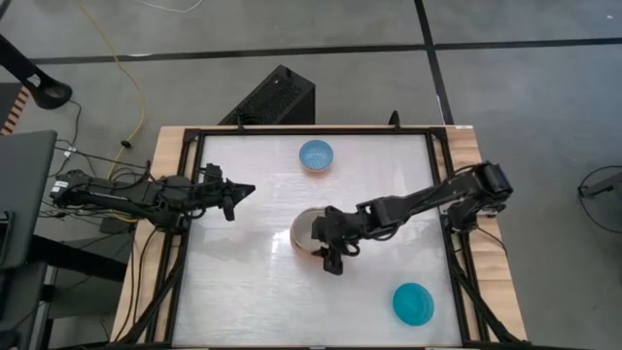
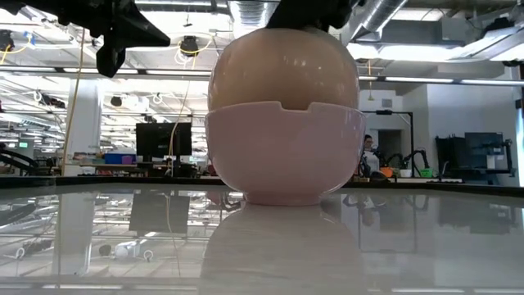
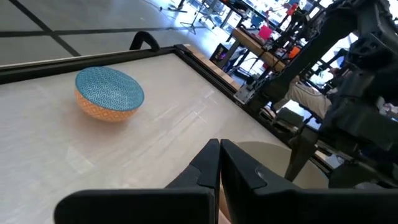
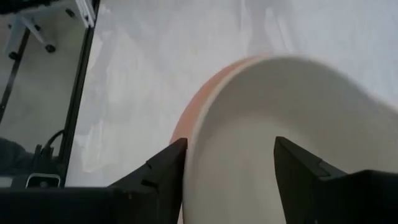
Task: Nest bowls inside each other
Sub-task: Stack the gray bowl on top of the orange bowl
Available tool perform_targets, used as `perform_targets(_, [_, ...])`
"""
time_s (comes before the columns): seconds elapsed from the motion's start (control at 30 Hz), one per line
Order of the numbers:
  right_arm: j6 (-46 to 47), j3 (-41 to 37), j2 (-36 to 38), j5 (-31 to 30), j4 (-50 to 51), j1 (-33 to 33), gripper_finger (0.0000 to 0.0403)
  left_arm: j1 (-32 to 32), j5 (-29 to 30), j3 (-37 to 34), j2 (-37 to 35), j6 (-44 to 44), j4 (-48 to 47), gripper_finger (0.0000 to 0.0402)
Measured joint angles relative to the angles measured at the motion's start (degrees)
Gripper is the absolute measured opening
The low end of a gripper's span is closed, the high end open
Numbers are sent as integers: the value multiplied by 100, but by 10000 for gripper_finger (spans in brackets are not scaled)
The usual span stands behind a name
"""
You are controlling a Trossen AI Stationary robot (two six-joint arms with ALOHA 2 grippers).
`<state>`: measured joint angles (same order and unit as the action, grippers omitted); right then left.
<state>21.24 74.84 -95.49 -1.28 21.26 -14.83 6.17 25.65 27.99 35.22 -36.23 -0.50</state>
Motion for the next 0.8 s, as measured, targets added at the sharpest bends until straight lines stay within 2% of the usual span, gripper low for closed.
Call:
perform_targets(0.1, [42,-15,-46,-162,-35,-147,207,0,-1,0,0,0,-2,0])
perform_targets(0.3, [322,-127,-275,-1142,265,-368,207,-2,11,0,-2,57,-2,0])
perform_targets(0.8, [644,-119,-466,-1299,-77,-504,230,-1,-67,0,0,50,0,0])
